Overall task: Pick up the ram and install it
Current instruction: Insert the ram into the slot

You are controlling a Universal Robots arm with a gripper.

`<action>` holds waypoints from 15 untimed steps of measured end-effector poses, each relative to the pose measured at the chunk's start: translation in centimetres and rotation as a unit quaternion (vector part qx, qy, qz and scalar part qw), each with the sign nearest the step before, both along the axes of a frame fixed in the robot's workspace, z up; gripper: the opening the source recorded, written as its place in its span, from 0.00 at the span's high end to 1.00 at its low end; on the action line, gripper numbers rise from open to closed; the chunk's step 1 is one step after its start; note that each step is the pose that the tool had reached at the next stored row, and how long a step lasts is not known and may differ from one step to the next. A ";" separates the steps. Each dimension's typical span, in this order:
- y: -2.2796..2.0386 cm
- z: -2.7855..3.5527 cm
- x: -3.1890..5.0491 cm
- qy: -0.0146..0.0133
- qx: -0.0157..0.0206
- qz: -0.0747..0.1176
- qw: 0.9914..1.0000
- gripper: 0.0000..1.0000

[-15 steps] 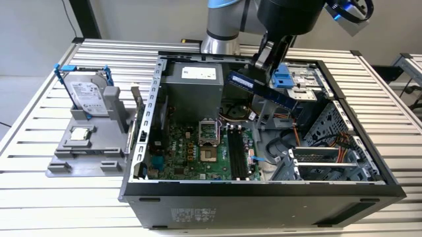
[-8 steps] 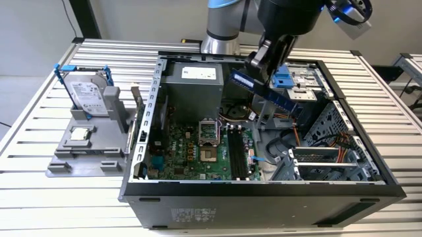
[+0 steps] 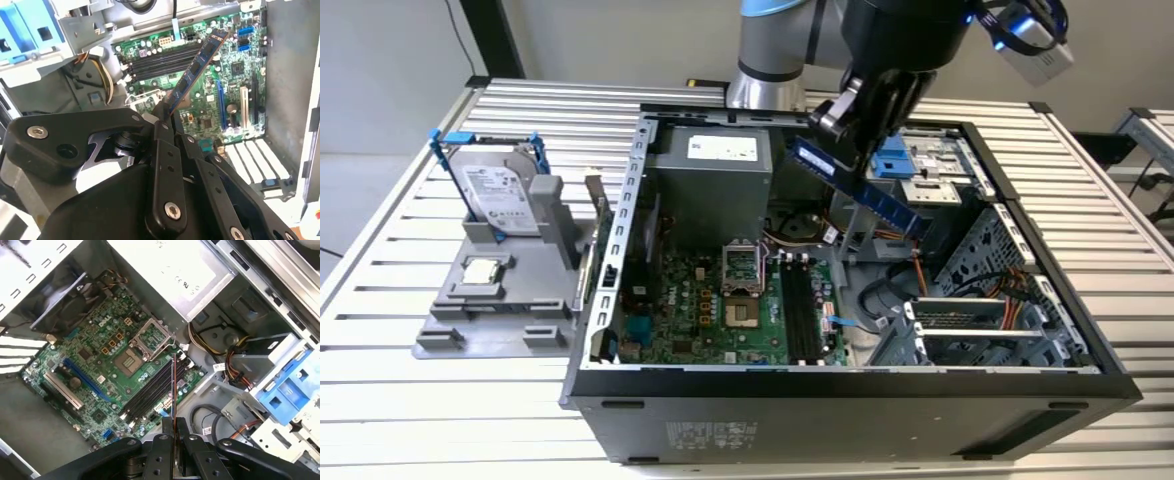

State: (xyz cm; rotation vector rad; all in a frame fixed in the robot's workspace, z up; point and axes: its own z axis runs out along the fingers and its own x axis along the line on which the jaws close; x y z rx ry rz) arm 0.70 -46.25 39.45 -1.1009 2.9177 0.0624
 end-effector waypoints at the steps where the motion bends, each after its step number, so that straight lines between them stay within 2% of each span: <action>1: 0.00 0.00 0.00 0.000 0.000 -0.007 1.000 1.00; 5: 0.00 0.00 0.00 0.000 0.000 -0.035 0.999 1.00; 8: 0.00 0.00 0.00 0.000 0.000 -0.057 0.998 1.00; 12: 0.00 0.00 0.00 0.000 0.000 -0.086 0.996 1.00; 15: 0.00 0.00 0.00 0.000 0.000 -0.108 0.994 1.00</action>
